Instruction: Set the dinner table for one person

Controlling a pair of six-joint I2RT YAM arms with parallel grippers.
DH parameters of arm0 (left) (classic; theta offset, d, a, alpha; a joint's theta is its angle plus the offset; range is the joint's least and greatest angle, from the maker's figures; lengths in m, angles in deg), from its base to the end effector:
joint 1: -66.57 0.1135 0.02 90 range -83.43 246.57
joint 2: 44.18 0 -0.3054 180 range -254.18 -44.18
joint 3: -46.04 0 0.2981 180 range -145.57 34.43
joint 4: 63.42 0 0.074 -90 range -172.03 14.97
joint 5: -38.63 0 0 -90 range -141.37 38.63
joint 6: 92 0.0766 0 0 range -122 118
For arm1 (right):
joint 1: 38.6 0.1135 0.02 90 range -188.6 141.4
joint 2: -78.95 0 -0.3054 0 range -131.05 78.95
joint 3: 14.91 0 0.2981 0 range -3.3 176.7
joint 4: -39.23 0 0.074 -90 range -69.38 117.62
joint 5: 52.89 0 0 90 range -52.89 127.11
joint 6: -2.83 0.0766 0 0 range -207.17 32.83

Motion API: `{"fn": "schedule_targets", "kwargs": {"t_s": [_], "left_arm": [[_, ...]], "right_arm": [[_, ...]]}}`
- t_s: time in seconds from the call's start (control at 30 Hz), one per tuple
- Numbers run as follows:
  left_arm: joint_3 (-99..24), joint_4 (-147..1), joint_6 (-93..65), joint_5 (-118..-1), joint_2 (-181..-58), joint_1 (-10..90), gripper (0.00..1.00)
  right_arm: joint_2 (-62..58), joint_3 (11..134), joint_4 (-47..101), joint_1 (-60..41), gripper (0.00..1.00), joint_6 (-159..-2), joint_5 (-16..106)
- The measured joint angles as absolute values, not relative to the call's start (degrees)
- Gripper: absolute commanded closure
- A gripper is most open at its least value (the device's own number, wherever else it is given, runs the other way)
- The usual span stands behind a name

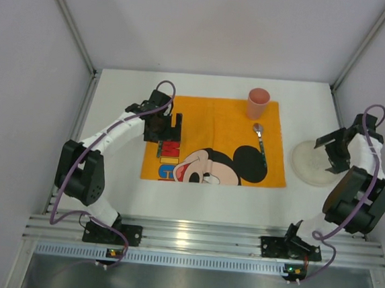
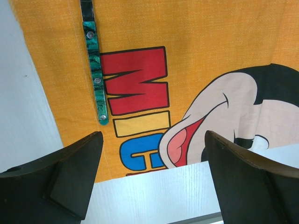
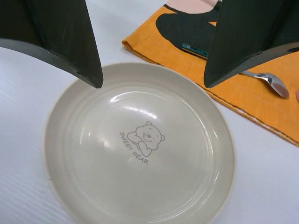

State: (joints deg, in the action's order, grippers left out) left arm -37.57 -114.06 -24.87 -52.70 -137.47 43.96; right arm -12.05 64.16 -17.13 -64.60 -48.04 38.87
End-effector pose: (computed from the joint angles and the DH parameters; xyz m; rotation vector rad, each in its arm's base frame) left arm 0.3741 -0.1577 0.2374 0.0021 2.6567 -0.3005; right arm 0.3360 -0.1613 0.2173 1.4824 2.3362 0.1029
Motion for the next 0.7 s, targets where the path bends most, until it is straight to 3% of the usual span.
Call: {"fn": "schedule_targets", "kwargs": {"t_s": [0.27, 0.43, 0.7], "left_arm": [[-37.6, -114.0, -24.8, -53.7, -137.5, 43.9, 0.05], [-37.6, -114.0, -24.8, -54.2, -137.5, 43.9, 0.05], [-37.6, -114.1, -24.5, -54.6, -137.5, 43.7, 0.05]], "right_arm": [[-1.7, 60.4, -20.2, -72.0, 0.1, -52.1, 35.2], [-2.2, 56.0, -20.4, -77.4, 0.1, -53.3, 33.9], [-8.5, 54.3, -16.1, -78.1, 0.18, -53.5, 34.9]]}}
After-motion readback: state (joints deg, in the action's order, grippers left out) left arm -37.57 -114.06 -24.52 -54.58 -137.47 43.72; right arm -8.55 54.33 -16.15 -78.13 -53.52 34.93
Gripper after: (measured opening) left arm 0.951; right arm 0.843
